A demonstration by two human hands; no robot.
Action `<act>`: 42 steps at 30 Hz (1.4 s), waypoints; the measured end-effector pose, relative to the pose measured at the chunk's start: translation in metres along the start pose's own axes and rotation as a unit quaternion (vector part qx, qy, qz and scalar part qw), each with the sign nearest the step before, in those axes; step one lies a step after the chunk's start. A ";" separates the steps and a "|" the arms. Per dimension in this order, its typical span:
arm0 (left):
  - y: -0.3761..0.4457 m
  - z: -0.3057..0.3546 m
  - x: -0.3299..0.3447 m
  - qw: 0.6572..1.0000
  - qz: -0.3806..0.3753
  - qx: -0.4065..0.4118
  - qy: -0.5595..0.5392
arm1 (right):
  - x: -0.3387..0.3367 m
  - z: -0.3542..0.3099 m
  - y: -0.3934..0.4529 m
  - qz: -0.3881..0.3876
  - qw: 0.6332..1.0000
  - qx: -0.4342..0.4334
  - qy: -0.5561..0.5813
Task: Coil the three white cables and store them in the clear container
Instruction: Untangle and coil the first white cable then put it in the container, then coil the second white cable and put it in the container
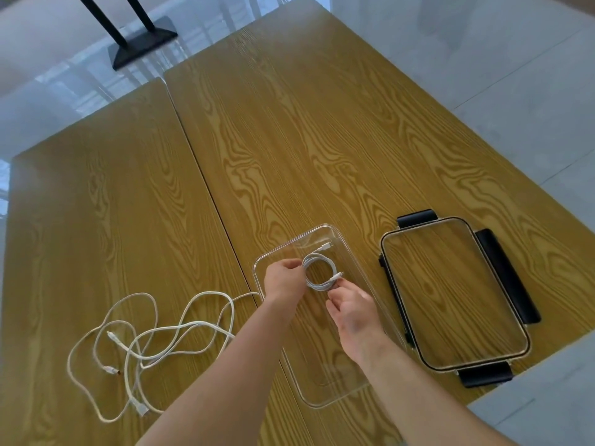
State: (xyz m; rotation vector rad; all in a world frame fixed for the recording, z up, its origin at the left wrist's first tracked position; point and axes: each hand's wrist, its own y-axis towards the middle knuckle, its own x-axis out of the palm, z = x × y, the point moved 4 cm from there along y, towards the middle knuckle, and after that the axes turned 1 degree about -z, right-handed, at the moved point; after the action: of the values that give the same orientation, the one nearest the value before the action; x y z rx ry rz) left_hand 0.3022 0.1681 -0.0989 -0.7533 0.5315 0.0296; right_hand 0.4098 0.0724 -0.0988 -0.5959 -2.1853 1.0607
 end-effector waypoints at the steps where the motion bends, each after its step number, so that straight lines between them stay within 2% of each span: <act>1: -0.001 0.000 0.000 1.000 -0.004 -0.003 -0.002 | 0.000 0.000 -0.001 -0.001 1.000 0.002 0.002; 11: -0.017 0.005 -0.005 0.995 -0.095 -0.029 0.002 | 0.004 -0.013 -0.017 -0.016 1.000 0.004 0.021; 16: -0.024 0.009 -0.021 0.990 -0.137 -0.017 -0.017 | 0.007 -0.016 -0.026 0.009 1.000 -0.009 0.025; 24: -0.063 0.012 -0.070 0.953 -0.207 0.000 -0.223 | 0.009 -0.019 -0.053 0.002 0.999 -0.038 0.029; 34: -0.099 -0.052 -0.174 0.880 -0.193 -0.028 -0.433 | 0.028 -0.012 -0.112 -0.018 0.997 -0.071 0.029; 42: -0.110 -0.132 -0.267 0.846 -0.151 0.001 -0.511 | 0.070 0.029 -0.157 -0.045 0.995 -0.086 -0.022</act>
State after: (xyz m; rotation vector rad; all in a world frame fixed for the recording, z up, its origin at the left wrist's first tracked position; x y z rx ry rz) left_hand 0.0348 0.0432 0.0179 -0.7012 -0.6129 0.1287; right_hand 0.3212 0.0113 0.0383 -0.5477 -2.3352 0.8533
